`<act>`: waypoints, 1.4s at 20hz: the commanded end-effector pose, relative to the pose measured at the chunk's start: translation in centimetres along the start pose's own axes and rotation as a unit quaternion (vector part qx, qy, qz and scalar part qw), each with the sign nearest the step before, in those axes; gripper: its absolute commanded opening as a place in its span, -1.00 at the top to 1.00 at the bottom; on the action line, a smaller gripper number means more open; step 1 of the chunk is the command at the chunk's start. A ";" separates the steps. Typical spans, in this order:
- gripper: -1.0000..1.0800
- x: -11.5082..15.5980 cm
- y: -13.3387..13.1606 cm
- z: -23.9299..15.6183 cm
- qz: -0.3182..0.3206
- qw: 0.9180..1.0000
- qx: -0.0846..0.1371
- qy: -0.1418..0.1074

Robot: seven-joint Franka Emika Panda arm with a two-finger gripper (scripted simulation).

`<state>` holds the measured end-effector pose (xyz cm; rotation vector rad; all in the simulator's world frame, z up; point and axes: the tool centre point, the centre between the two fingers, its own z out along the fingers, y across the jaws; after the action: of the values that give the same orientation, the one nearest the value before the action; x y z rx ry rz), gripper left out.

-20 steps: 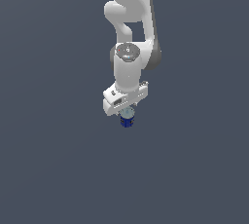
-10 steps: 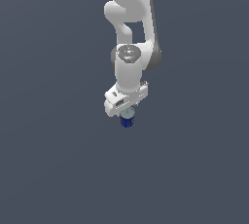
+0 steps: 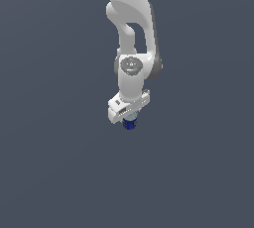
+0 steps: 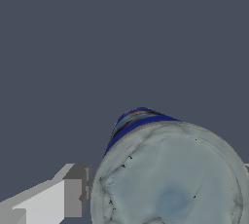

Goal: Pick up the object and move it to a goal position.

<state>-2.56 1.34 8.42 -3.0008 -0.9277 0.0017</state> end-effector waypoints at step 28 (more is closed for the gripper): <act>1.00 2.6 -0.1 -3.7 0.000 1.000 0.000 0.001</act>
<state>-1.01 2.50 10.98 -3.0001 -0.9281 0.0074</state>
